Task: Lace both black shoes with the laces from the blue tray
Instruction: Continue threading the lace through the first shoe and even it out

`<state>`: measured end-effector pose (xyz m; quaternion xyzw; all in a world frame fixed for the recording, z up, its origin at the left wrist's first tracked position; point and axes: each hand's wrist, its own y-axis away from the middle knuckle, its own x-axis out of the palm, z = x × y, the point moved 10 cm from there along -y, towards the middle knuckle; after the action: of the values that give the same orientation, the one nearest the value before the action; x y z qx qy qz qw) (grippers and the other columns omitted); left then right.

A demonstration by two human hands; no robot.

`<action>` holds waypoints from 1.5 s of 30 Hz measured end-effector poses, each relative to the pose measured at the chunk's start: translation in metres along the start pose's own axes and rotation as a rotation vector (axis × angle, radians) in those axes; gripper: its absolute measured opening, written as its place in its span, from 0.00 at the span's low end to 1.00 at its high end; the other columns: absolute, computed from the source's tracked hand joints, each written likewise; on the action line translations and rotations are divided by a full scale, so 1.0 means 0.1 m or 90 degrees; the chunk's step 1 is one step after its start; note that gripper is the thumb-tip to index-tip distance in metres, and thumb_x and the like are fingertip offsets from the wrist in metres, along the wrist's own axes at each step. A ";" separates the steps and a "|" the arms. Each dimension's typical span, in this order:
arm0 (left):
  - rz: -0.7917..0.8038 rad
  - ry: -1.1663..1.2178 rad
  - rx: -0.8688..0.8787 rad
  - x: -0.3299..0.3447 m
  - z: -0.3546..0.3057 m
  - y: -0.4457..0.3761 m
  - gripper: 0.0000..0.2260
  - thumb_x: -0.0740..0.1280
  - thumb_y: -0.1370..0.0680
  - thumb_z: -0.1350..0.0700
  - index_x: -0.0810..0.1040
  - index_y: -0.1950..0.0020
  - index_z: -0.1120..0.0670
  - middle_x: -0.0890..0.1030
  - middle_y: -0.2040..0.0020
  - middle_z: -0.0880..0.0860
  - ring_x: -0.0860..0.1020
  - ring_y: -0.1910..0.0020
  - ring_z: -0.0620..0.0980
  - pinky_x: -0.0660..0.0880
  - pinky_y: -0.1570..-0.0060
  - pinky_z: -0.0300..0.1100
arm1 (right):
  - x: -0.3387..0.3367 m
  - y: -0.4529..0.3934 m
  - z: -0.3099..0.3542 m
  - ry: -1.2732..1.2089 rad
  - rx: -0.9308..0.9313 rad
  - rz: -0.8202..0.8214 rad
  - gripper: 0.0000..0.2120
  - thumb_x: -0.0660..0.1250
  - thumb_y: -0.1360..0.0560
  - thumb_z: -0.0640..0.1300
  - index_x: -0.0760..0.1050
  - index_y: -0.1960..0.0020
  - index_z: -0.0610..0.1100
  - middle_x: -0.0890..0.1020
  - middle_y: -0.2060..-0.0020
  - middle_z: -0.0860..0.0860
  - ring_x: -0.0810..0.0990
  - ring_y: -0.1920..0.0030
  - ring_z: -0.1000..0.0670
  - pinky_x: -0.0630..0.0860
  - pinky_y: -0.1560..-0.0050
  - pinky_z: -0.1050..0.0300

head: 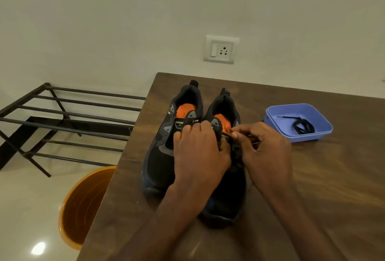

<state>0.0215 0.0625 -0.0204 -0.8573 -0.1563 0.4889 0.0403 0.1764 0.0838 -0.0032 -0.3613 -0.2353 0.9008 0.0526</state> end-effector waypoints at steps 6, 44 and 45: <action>0.005 0.142 -0.047 0.00 0.13 0.02 0.08 0.71 0.21 0.45 0.77 0.51 0.48 0.79 0.58 0.44 0.79 0.58 0.43 0.79 0.45 0.50 | 0.09 0.05 0.14 -0.019 -0.068 -0.005 0.07 0.73 0.23 0.40 0.85 0.46 0.46 0.85 0.53 0.55 0.81 0.53 0.59 0.78 0.51 0.62; -0.032 0.220 0.022 -0.04 0.19 0.08 0.05 0.72 0.20 0.49 0.84 0.47 0.48 0.82 0.59 0.42 0.81 0.59 0.37 0.82 0.55 0.38 | 0.32 0.00 -0.07 -0.004 -0.009 0.110 0.05 0.75 0.25 0.45 0.85 0.49 0.50 0.73 0.52 0.53 0.75 0.50 0.50 0.80 0.54 0.48; -0.030 0.224 0.028 -0.04 0.18 0.09 0.05 0.72 0.20 0.50 0.84 0.46 0.49 0.83 0.58 0.42 0.81 0.59 0.37 0.82 0.54 0.38 | 0.32 -0.02 -0.08 -0.004 -0.016 0.121 0.05 0.76 0.25 0.45 0.85 0.49 0.50 0.73 0.52 0.53 0.74 0.50 0.50 0.79 0.53 0.48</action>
<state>0.0061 0.0515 -0.0288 -0.9245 -0.1560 0.3338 0.0974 0.1578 0.0966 -0.0275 -0.3800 -0.2109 0.8998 -0.0386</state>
